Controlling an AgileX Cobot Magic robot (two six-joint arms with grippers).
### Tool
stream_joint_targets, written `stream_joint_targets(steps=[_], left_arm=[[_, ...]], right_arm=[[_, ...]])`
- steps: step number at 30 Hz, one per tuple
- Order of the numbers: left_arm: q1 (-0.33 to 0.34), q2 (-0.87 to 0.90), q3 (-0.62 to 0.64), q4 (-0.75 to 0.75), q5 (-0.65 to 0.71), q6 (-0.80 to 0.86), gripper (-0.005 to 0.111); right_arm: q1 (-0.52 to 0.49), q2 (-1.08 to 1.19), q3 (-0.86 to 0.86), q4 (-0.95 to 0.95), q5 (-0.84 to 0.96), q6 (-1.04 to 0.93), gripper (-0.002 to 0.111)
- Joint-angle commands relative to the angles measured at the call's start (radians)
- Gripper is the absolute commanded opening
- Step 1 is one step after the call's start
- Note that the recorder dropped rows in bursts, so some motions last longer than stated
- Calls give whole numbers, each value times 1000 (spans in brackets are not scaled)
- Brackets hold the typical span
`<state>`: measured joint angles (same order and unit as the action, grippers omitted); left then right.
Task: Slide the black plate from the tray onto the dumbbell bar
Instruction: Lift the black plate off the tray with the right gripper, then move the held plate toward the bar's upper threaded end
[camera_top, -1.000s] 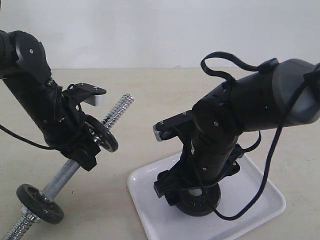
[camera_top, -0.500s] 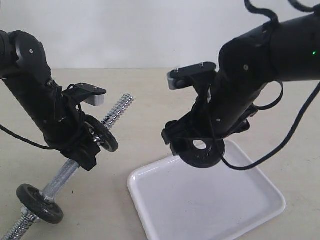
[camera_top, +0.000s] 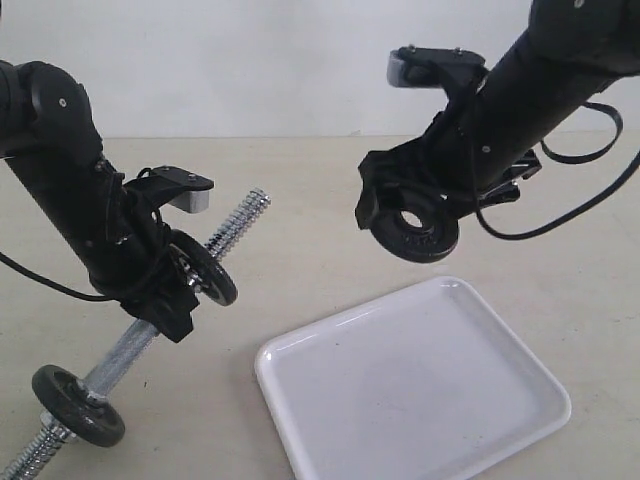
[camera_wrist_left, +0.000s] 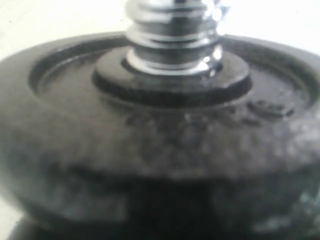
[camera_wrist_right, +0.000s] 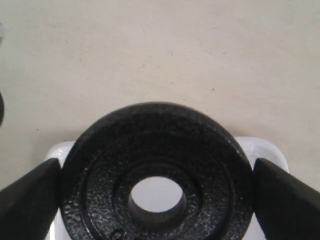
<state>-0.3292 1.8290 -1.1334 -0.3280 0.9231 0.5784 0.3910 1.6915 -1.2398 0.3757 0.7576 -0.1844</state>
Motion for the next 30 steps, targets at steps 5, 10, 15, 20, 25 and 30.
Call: stream_joint_targets(steps=[5,10,15,20,25,30], left_arm=[[-6,-59,-24,-48,-10,61,4],[-6,-59,-24,-48,-21,93,4],[-6,-59,-24,-48,-40,112,4],[-6,-59,-24,-57,-45,155,4],[-6,-59,-24,-57,-59,188,4],[-6,-59,-24,-57,-77,233,4]], right_arm=[[-142,-21,-40,353,74,-276,0],[-172,-13,-40,421,114,-339,0],[-172,17,-44,525,149,-413,0],[-172,64,-69,619,194,-481,0],[-172,114,-105,669,237,-517,0],[-172,158,-153,678,289,-531,0]])
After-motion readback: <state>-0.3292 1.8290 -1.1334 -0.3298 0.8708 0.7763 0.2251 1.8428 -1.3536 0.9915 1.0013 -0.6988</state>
